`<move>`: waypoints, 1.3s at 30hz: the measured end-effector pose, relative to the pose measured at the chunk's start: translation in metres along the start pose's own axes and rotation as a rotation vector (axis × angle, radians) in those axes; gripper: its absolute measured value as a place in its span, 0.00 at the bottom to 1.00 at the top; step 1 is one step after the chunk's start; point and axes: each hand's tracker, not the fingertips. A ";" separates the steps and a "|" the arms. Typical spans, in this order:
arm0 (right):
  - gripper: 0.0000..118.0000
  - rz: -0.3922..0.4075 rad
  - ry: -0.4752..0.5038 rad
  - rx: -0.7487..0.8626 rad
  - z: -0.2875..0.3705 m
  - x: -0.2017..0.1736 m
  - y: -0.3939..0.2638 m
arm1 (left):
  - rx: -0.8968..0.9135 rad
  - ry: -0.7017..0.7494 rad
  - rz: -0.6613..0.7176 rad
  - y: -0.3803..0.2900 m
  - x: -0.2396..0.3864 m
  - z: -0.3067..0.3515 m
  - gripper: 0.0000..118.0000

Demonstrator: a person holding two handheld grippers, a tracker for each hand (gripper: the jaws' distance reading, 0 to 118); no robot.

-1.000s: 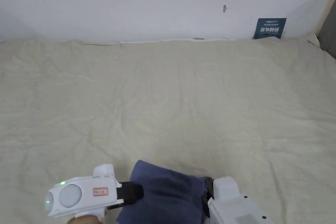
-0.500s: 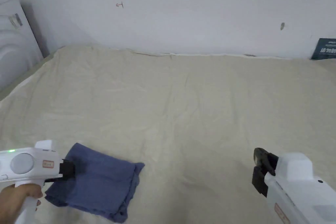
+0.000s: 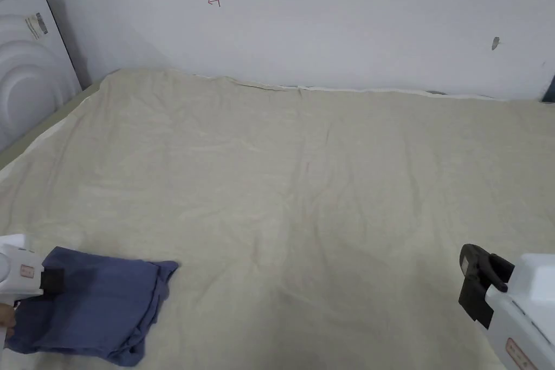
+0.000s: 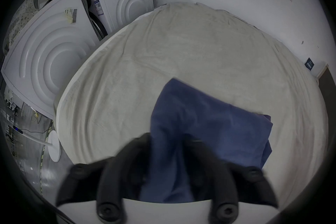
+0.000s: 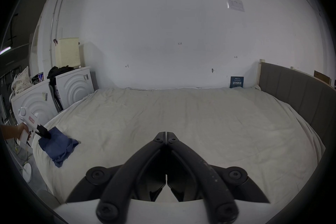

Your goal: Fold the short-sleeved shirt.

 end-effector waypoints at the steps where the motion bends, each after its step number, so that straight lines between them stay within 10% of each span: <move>1: 0.01 -0.004 -0.003 0.001 0.003 0.003 0.000 | 0.009 -0.002 -0.004 -0.002 0.004 0.006 0.81; 3: 0.01 -0.009 -0.008 0.006 0.010 0.008 0.003 | 0.042 -0.017 0.005 0.003 0.010 0.016 1.00; 22: 0.01 0.114 -0.150 0.271 0.120 0.074 0.082 | 0.864 -0.158 -0.060 -0.038 0.183 0.294 0.96; 34: 0.02 0.151 -0.246 0.388 0.165 0.107 0.083 | 1.104 -0.271 -0.127 -0.114 0.307 0.323 0.94; 37: 0.02 0.135 -0.255 0.391 0.168 0.113 0.079 | 1.123 -0.324 -0.138 -0.129 0.318 0.321 0.63; 39: 0.02 0.122 -0.257 0.391 0.168 0.116 0.077 | 1.120 -0.343 -0.155 -0.136 0.325 0.318 0.06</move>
